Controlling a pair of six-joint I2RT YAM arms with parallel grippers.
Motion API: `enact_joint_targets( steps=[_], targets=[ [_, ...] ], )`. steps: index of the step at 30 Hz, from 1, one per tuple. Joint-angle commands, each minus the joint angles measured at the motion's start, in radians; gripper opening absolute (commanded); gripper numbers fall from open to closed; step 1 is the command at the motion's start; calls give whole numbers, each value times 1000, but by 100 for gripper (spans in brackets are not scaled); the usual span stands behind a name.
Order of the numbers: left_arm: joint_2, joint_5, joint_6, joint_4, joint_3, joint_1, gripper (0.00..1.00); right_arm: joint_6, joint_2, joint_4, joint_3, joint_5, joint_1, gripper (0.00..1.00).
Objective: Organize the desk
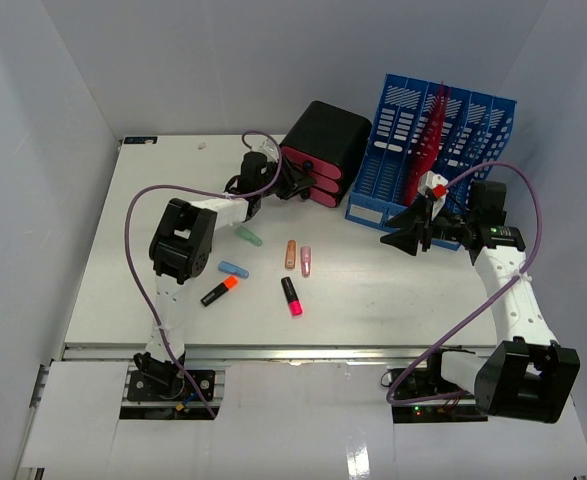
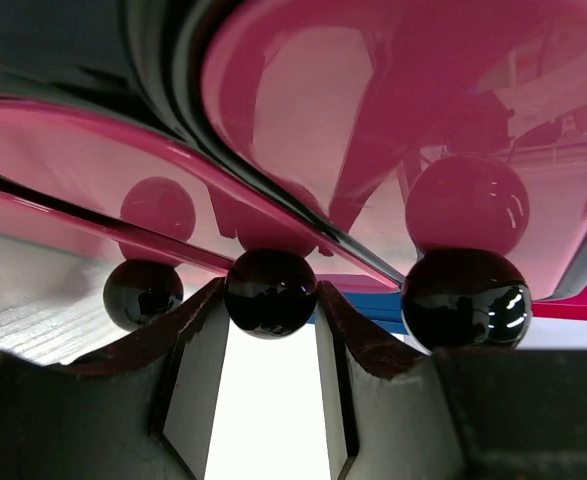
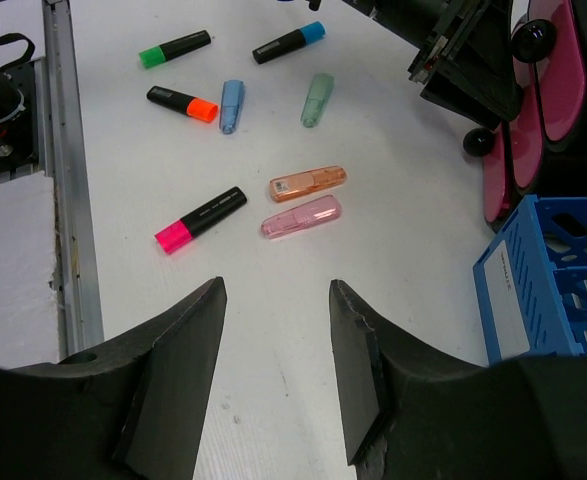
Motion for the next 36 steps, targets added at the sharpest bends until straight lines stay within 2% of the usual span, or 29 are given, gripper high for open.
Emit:
enact_joint_targets(
  steps=[1,4,8,10,14,17,24,27,30,33,36],
  targets=[
    [-12,-20,14,-20,24,15,50,-4,2,12,-8,-35,-2,52],
    [-20,-21,18,-27,28,24,52,-3,4,11,-9,-37,-3,52],
    [-40,-19,21,-28,8,32,48,-5,10,12,-8,-32,-3,52],
    [-63,-11,25,-12,-19,35,37,-6,10,12,-10,-29,-3,52],
    [-131,10,34,44,-142,38,28,-8,13,10,-11,-31,-3,52],
    [-217,33,51,92,-279,38,27,-15,16,2,-11,-36,-3,52],
    [-335,78,89,136,-449,38,30,-60,52,-50,6,-30,-1,53],
    [-339,97,87,144,-466,38,35,-83,69,-81,17,-24,3,53],
    [-348,100,83,137,-476,39,53,-86,73,-90,22,7,22,54],
    [-368,107,115,99,-460,46,70,-80,68,-86,29,116,116,58],
    [-420,113,151,65,-460,53,77,-72,77,-75,24,299,259,61]
  ],
)
